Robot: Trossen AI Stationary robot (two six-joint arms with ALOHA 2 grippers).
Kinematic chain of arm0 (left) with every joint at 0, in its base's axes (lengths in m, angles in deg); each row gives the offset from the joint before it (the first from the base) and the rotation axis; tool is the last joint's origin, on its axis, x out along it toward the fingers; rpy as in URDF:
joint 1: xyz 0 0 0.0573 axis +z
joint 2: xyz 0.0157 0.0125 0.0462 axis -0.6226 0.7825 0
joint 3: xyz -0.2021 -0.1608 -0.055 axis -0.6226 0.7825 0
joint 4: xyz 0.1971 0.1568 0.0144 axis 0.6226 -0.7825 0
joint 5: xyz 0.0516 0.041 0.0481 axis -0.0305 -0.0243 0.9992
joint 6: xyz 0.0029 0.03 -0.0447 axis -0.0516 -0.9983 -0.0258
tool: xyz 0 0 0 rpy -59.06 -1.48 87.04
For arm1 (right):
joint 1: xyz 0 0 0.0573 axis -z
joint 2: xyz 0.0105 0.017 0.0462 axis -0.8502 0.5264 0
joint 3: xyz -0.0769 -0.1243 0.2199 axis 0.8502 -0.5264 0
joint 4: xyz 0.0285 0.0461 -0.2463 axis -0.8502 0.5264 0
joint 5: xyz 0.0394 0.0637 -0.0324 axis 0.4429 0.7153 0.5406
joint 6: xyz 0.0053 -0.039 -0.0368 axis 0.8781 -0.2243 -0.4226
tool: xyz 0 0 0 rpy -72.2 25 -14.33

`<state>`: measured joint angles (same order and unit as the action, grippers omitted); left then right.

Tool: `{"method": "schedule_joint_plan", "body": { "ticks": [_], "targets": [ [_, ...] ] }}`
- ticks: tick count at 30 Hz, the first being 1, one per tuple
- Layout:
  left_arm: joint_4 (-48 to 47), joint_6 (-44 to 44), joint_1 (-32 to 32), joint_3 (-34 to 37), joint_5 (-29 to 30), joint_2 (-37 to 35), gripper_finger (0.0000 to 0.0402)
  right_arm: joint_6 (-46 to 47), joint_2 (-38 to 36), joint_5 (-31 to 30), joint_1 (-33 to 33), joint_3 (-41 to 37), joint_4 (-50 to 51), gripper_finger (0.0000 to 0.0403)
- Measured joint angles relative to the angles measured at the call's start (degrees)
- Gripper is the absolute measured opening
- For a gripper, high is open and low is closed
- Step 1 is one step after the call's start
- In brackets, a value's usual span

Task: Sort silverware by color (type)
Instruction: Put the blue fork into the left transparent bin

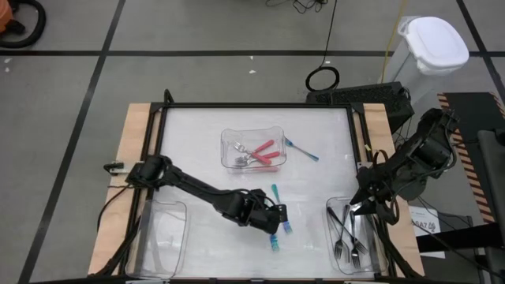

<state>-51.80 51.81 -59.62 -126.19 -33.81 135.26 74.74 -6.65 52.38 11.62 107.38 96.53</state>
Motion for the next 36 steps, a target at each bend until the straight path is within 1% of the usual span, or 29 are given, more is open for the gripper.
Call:
{"method": "schedule_joint_plan", "body": {
  "ticks": [3, 6, 13, 18, 23, 28, 33, 36],
  "targets": [
    [1.24, 0.10, 0.26, 0.00, -1.95, 1.65, 0.0242, -0.56, 0.02, 0.01, 0.00, -0.02, 0.39, 0.0166],
    [0.67, 2.76, 0.47, 0.02, -4.39, 2.88, 0.0242, -1.42, 0.02, 0.00, 0.00, -0.02, 0.41, 0.0166],
    [0.83, 7.22, 0.76, 0.02, -5.77, 4.88, 0.0242, -3.10, 0.02, -0.24, 0.00, -0.04, 0.90, 0.0166],
    [0.16, 7.15, 1.16, -0.01, -6.54, 5.72, 0.0242, -3.73, 0.02, -0.29, 0.00, -0.04, 1.00, 0.0166],
    [0.59, 5.41, 1.35, 0.02, -8.58, 7.04, 0.0242, -4.15, 0.02, -0.42, 0.00, -0.04, 1.06, 0.0166],
    [1.56, 5.96, 1.35, 0.04, -8.84, 8.02, 0.0242, -4.15, 0.02, -0.42, 0.00, -0.04, 1.15, 0.0166],
    [-0.39, 6.47, 1.45, 0.04, -8.94, 7.96, 0.0242, -4.17, 0.02, -0.42, 0.00, -0.04, 1.22, 0.0166],
    [-0.91, 6.44, 1.62, 0.02, -9.11, 7.93, 0.0230, -4.17, 0.02, -0.42, 0.00, -0.04, 1.21, 0.0166]
  ]
}}
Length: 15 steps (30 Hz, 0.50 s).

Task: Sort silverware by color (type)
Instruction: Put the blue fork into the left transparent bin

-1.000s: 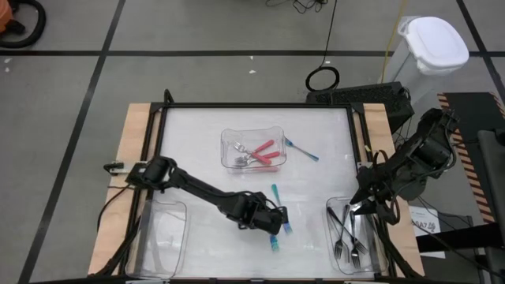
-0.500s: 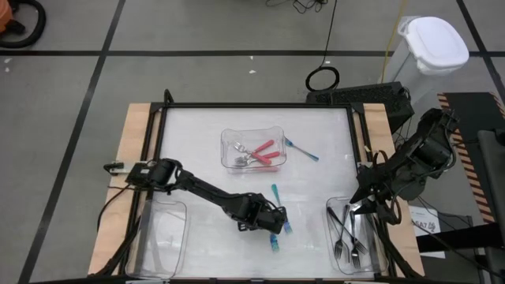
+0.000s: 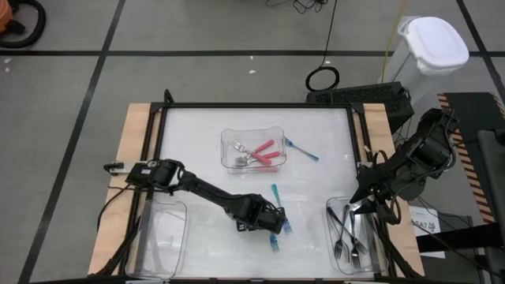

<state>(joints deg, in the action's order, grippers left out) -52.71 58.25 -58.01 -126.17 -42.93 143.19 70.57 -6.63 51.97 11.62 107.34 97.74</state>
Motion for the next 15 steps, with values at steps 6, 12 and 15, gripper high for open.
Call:
{"method": "schedule_joint_plan", "body": {
  "ticks": [6, 12, 15],
  "targets": [
    [-0.15, -0.46, 0.51, 0.00, 1.40, 0.02, 0.0148, 0.01, 0.00, 0.00, 0.00, 0.00, 0.01, 0.0166],
    [1.65, -2.12, 1.61, 0.00, -1.23, 0.96, 0.0081, 0.02, 0.04, -0.07, 0.00, 0.00, 0.01, 0.0166],
    [3.75, -2.54, 2.01, -0.15, -4.94, 1.92, 0.0083, 0.26, 0.20, -1.12, 0.00, 0.00, -0.01, 0.0166]
  ]
}}
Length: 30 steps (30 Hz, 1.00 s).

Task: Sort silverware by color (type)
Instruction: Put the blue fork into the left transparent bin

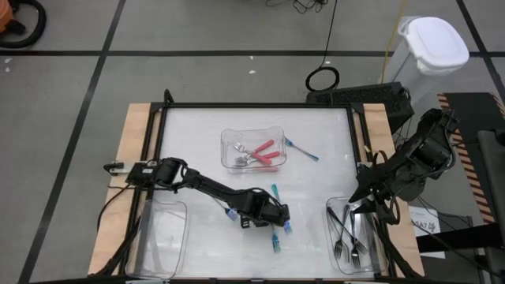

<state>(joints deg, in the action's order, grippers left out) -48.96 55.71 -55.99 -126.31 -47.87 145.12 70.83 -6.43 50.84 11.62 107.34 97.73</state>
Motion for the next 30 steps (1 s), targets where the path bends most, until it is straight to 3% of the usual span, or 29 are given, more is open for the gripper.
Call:
{"method": "schedule_joint_plan", "body": {
  "ticks": [9, 12, 18, 30],
  "targets": [
    [0.65, 0.44, -0.56, -0.12, -2.62, 0.90, 0.0122, 1.42, 0.29, -0.06, 0.02, 0.00, -0.02, 0.0166],
    [0.69, 0.44, -0.56, -0.05, -3.13, 0.94, 0.0101, 1.29, 0.35, -0.08, 0.02, 0.00, -0.02, 0.0166],
    [0.83, -1.26, -0.70, 0.04, -2.61, 0.98, 0.0015, 0.88, 0.39, -0.22, 0.02, 0.00, 0.00, 0.0166],
    [0.97, -1.38, -0.76, 0.10, -0.57, 0.96, 0.0004, 0.64, 0.39, -0.24, 0.02, 0.00, 0.00, 0.0167]
  ]
}}
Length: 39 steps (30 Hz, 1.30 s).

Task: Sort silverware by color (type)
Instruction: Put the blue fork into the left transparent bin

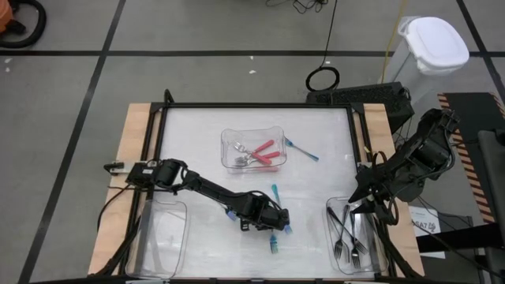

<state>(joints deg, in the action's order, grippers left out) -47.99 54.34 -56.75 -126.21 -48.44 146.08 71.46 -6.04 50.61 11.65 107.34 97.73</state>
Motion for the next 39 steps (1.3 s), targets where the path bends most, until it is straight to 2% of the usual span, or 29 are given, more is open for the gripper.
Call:
{"method": "schedule_joint_plan", "body": {
  "ticks": [3, 10, 31, 39],
  "targets": [
    [0.07, -0.02, -0.32, 0.03, 0.27, -0.16, 0.0004, -0.31, 0.00, -0.02, 0.00, 0.00, 0.00, 0.0166],
    [-0.15, 0.37, -1.64, 0.13, 4.85, -0.76, 0.0002, -0.44, 0.00, -0.02, 0.00, 0.00, 0.01, 0.0166],
    [4.11, -1.20, -4.15, 0.04, 7.65, -1.49, 0.0003, -0.45, 0.13, -0.03, 0.00, 0.00, 0.02, 0.0167],
    [3.07, -1.20, -4.40, -0.26, 11.10, -3.47, 0.0002, -1.27, 0.50, -0.04, 0.00, 0.00, 0.02, 0.0167]
  ]
}}
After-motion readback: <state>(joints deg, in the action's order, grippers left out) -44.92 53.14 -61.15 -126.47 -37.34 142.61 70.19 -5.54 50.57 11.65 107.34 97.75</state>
